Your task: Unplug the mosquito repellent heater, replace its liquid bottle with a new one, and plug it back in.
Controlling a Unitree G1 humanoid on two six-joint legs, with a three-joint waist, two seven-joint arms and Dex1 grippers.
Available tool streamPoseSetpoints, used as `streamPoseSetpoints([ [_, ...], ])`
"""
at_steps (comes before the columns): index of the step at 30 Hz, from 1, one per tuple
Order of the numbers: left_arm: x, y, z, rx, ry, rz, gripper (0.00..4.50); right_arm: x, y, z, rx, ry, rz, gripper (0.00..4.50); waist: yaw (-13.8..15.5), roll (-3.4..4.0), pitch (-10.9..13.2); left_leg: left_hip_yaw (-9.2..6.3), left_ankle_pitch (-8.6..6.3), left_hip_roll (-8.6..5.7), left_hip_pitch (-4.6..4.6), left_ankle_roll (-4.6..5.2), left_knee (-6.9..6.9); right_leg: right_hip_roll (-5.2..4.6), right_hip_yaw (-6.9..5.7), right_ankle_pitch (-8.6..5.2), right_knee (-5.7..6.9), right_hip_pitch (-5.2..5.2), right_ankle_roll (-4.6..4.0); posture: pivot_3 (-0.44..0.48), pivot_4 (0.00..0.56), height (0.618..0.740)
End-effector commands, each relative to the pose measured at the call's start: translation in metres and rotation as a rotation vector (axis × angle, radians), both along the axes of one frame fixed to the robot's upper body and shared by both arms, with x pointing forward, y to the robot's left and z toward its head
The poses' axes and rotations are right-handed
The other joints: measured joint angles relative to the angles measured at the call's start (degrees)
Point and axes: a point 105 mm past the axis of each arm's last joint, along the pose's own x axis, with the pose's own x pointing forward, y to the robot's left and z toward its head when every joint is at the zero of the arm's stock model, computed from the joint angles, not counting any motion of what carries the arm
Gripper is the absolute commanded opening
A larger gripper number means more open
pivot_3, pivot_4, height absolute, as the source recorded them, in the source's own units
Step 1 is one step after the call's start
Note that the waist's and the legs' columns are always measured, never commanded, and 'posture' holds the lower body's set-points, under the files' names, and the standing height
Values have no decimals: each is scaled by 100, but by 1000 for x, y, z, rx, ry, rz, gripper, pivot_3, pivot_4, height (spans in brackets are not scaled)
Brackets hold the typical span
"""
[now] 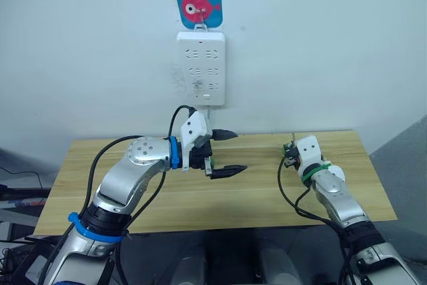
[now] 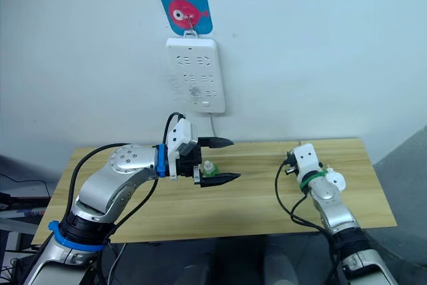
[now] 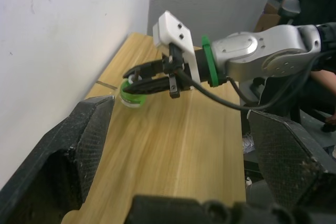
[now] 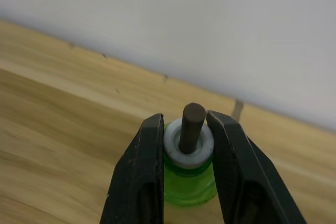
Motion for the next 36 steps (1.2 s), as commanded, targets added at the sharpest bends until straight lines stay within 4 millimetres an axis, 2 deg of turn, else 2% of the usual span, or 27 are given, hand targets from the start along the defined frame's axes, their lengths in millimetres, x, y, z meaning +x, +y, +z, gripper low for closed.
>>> streamPoseSetpoints([
  [1,-4,3,8,4,-33,-12,4500,5,-8,9,16,-34,-20,859,-2,-1,8,0,0,0,0,0,0,0,1,0,1,0,0,-72,248,740],
  [12,-12,1,6,7,-8,-36,4500,7,-15,6,137,23,-79,859,-13,-1,48,-6,-1,1,2,2,0,-1,2,0,4,3,-1,-72,256,740],
  [17,-12,1,6,5,-4,-31,4500,7,-17,9,132,20,-82,2531,-12,0,56,-6,-1,1,2,2,0,-1,2,0,4,4,-1,-69,255,740],
  [21,-12,1,4,-9,0,-4,4500,5,-19,21,85,-39,-58,3963,-14,-1,60,-6,-1,1,3,2,0,-1,2,0,4,4,-1,-76,256,740],
  [22,-12,5,0,-19,5,37,4500,2,-13,34,46,-94,-6,4329,-16,1,61,-6,-1,1,2,2,0,-1,2,0,4,4,-1,-79,257,740],
  [23,-12,8,-2,-26,8,67,4500,0,-8,43,17,-133,33,4473,-16,5,64,-5,-1,1,2,2,0,-1,3,0,3,3,-1,-82,257,740],
  [26,-19,20,-13,-64,3,192,4500,-6,8,68,-8,-191,125,4473,-44,11,82,-7,-2,2,3,2,-2,-3,4,0,3,3,0,-88,262,740],
  [30,-34,54,-47,-100,-6,536,4500,-27,52,100,-12,-160,427,4473,-133,20,120,-4,-8,7,6,13,-4,-3,11,0,0,4,-1,-98,282,740],
  [33,-42,76,-76,-77,-7,738,4500,-55,83,111,28,-47,678,4473,-110,3,190,-12,-15,10,13,25,-8,-3,7,0,-1,11,-2,-104,295,740],
  [34,-43,79,-81,-76,-8,770,4500,-61,86,112,28,-18,718,4473,-66,-1,206,-14,-15,10,16,26,-8,-4,4,-3,-4,15,-7,-106,298,740],
  [36,-38,83,-96,-89,6,845,4500,-86,98,105,-47,77,875,4473,65,4,236,-29,-15,6,14,25,-4,-6,-5,-7,-7,22,-14,-100,306,740],
])
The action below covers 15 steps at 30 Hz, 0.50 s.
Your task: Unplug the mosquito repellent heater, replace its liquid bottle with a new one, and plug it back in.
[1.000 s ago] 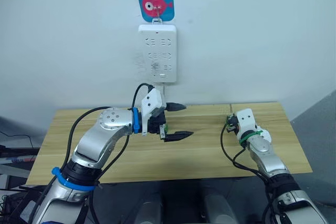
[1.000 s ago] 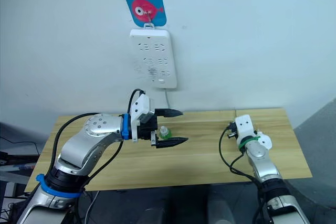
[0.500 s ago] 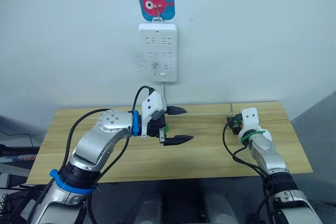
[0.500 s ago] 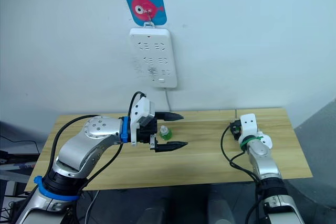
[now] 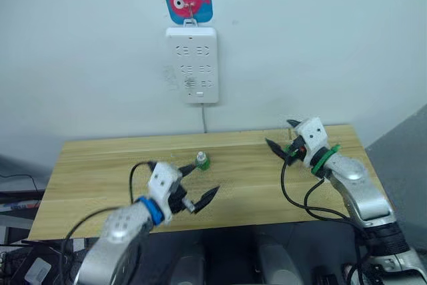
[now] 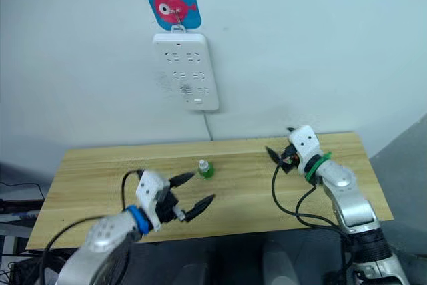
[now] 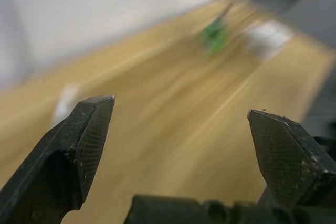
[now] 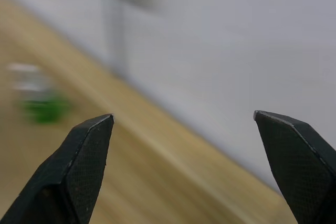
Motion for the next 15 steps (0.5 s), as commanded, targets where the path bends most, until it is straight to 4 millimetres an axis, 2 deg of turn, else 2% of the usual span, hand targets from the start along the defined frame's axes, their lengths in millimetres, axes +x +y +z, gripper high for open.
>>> streamPoseSetpoints([
  [1,14,8,-6,0,-75,125,4500,-44,26,-3,-100,103,266,4473,106,9,18,-1,0,-7,-7,0,3,-5,-1,-1,-5,1,-1,-103,308,740],
  [5,34,13,-19,-27,-92,208,4500,-54,36,4,-106,147,320,4473,118,-37,55,7,0,-13,-12,0,8,-14,-2,0,-5,-2,0,-105,316,740],
  [9,56,-1,-37,-95,-72,201,4500,-46,51,26,-81,137,309,4473,50,-48,108,10,3,-10,-11,-5,9,-18,-13,3,0,-7,-3,-120,329,740],
  [15,75,-15,-47,-118,-97,217,4500,-44,55,36,-90,127,293,4473,32,-78,134,5,5,-7,-17,-9,3,-23,-28,5,1,-16,-1,-145,337,740],
])
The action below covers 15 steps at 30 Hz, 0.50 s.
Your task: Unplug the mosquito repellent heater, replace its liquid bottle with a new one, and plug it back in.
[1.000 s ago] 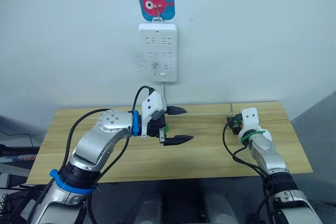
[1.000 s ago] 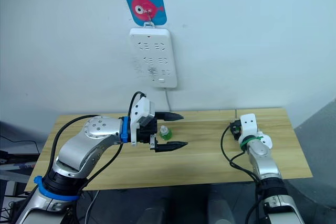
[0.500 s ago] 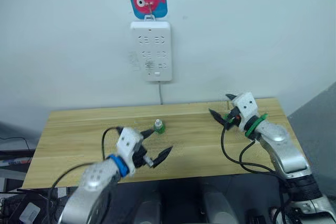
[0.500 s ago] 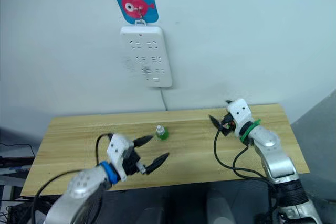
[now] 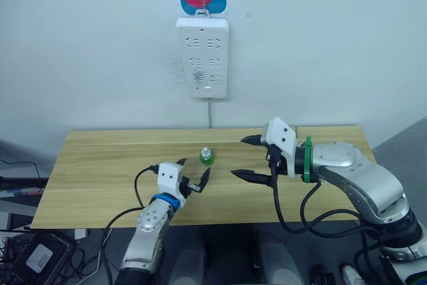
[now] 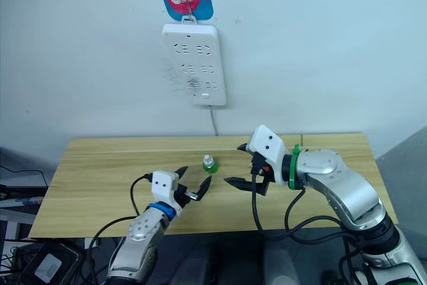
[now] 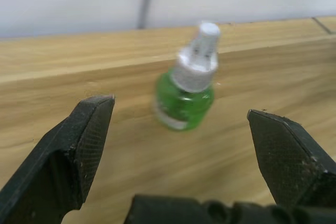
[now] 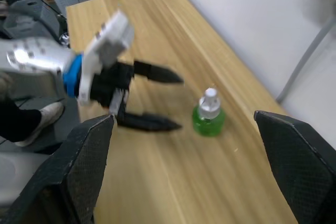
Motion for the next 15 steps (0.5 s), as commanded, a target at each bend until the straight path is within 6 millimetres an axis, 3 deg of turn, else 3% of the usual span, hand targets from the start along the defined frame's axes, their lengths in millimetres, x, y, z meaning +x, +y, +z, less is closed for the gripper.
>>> streamPoseSetpoints([
  [1,9,-1,2,13,-55,36,4500,-7,3,10,12,-27,19,4473,-1,-3,10,-1,0,0,-2,0,0,-2,-2,0,0,-2,0,-157,339,740],
  [15,36,-20,-7,5,-78,30,4500,-7,17,29,93,-52,57,4473,-134,-34,103,7,0,-3,-6,0,4,-12,-14,2,0,-6,3,-182,344,740],
])
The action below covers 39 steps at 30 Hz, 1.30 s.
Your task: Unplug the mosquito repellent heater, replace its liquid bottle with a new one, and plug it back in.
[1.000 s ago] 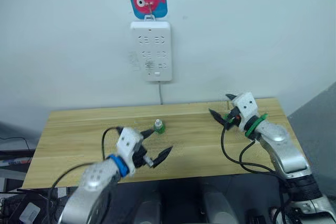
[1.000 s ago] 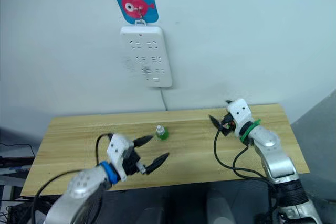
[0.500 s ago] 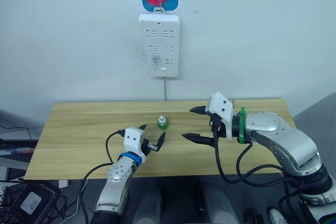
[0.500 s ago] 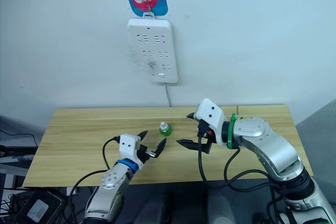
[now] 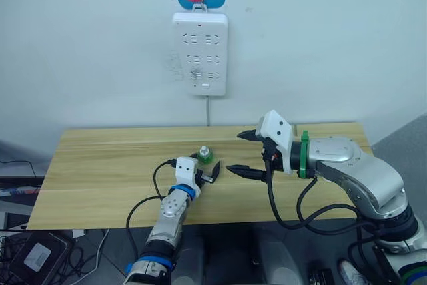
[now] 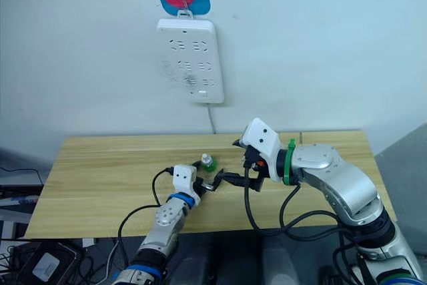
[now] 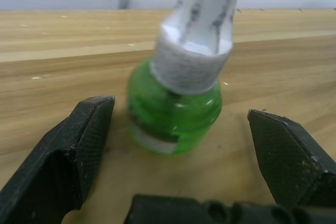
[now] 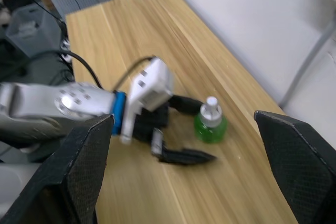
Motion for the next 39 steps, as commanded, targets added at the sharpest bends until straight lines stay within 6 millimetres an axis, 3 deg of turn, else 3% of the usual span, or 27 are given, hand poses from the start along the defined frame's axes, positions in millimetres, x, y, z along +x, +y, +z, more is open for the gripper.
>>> streamPoseSetpoints([
  [1,0,0,1,16,-27,6,4500,-2,2,15,41,-51,17,4473,-22,-1,2,0,0,0,0,0,0,0,0,0,0,0,0,-180,341,740],
  [3,0,0,-2,26,-25,2,4500,-1,2,15,43,-50,10,4473,-33,0,3,0,0,0,0,1,-1,0,0,0,0,0,1,-180,341,740],
  [5,-3,1,-3,29,-24,-1,4130,1,1,15,47,-47,-2,4500,-35,0,3,-1,0,0,1,1,-2,0,-2,0,0,-1,1,-176,338,740],
  [12,-7,7,-9,45,-9,-5,2277,9,-2,13,54,-47,-34,4500,-34,0,3,-1,0,0,1,0,-2,-2,-3,0,-1,-1,1,-170,331,740],
  [13,-6,7,-9,47,-11,-8,2210,10,-2,12,52,-47,-38,4500,-34,0,3,-2,0,0,1,0,-2,-2,-3,0,-1,-1,1,-167,328,740],
  [16,-3,1,6,80,-64,-81,2210,13,-9,3,26,-61,-46,4500,-27,0,3,-2,0,0,0,0,-2,-2,-4,0,-1,-1,1,-145,321,740],
  [22,-19,-23,82,115,-172,-516,2210,7,-19,-20,38,-75,13,4500,-4,0,4,-11,9,0,-10,-17,-4,-3,-13,0,0,-9,1,-87,294,740],
  [25,-32,-25,107,142,-133,-713,2210,8,-15,-23,48,-76,41,4500,-14,10,-2,-4,13,3,-5,-23,-5,-3,-14,0,1,-10,0,-72,274,740],
  [31,-40,-24,125,246,-87,-941,2210,24,-5,-11,138,-112,-32,4500,-3,14,-8,-8,16,2,-2,-29,-6,-2,-21,0,3,-9,0,-79,230,740],
  [39,-36,-31,127,239,-90,-968,2210,22,4,-9,163,-126,-31,4500,1,15,-22,-9,21,-4,-12,-38,-2,-7,-23,2,2,-19,3,-101,207,740],
])
